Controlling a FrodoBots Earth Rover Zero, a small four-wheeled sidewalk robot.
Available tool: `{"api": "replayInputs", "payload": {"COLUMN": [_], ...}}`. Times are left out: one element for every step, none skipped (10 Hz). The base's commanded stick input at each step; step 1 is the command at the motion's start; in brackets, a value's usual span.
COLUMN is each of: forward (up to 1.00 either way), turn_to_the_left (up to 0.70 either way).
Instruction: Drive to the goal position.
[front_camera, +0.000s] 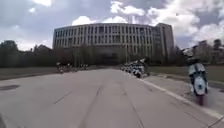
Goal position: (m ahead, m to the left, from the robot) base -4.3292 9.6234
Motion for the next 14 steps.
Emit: {"api": "replayInputs", "payload": {"forward": [0.70,0.70,0.70,0.70,0.70,0.70,0.70,0.70,0.70,0.70,0.70,0.70,0.70,0.70], "turn_to_the_left": [0.00,0.00,0.00,0.00,0.00,0.00,0.00,0.00,0.00,0.00,0.00,0.00,0.00,0.00]}}
